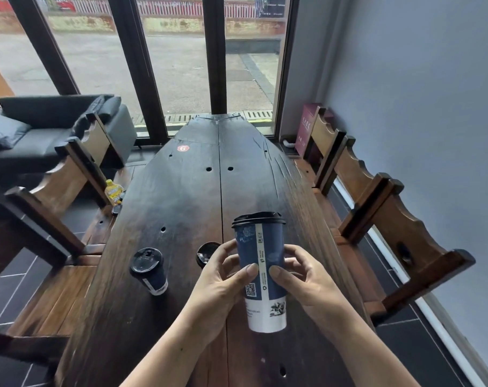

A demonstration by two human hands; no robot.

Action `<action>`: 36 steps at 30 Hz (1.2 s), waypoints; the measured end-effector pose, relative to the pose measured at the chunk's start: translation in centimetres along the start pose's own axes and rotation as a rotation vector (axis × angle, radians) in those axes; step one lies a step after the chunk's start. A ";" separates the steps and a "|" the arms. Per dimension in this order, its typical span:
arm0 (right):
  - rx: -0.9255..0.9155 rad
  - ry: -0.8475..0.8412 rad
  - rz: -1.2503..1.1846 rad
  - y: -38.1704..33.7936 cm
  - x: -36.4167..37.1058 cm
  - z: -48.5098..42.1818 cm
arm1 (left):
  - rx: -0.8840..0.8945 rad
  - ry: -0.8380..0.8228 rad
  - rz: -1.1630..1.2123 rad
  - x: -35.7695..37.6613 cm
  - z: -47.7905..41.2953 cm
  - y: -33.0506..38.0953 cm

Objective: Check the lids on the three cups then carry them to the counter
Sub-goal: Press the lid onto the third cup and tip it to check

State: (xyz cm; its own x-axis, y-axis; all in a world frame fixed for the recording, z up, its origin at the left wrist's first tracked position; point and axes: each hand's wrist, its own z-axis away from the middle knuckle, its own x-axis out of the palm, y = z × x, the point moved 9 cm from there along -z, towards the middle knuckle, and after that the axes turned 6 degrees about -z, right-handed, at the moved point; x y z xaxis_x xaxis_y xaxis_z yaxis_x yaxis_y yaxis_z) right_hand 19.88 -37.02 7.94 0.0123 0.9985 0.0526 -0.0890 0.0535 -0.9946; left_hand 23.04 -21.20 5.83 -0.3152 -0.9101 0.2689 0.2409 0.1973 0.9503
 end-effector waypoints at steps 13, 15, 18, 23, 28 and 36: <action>0.116 -0.023 -0.014 12.9 -7.1 -10.4 | -0.128 0.024 -0.289 -0.9 -12.2 -11.6; 0.116 -0.047 -0.002 14.9 -7.7 -11.7 | -0.103 0.014 -0.336 -1.2 -13.8 -13.5; 0.127 -0.089 0.009 18.2 -8.4 -13.5 | -0.093 0.010 -0.398 -2.0 -16.0 -16.8; 0.111 -0.101 0.009 23.2 -9.8 -16.0 | -0.042 -0.020 -0.493 -2.9 -18.9 -20.9; 0.071 -0.094 -0.005 26.8 -11.0 -17.7 | 0.059 -0.028 -0.524 -3.0 -21.3 -23.2; -0.026 -0.096 0.039 29.2 -12.1 -18.8 | 0.133 -0.055 -0.535 -3.6 -23.1 -26.2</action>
State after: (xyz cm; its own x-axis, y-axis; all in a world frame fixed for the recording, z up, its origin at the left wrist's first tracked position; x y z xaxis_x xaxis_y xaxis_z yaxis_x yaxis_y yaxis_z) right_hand 35.83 -47.67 -23.42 -0.0860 0.9961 0.0212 -0.0613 0.0160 -0.9980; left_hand 39.04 -31.49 -23.62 -0.4106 -0.8762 -0.2523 -0.0828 -0.2398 0.9673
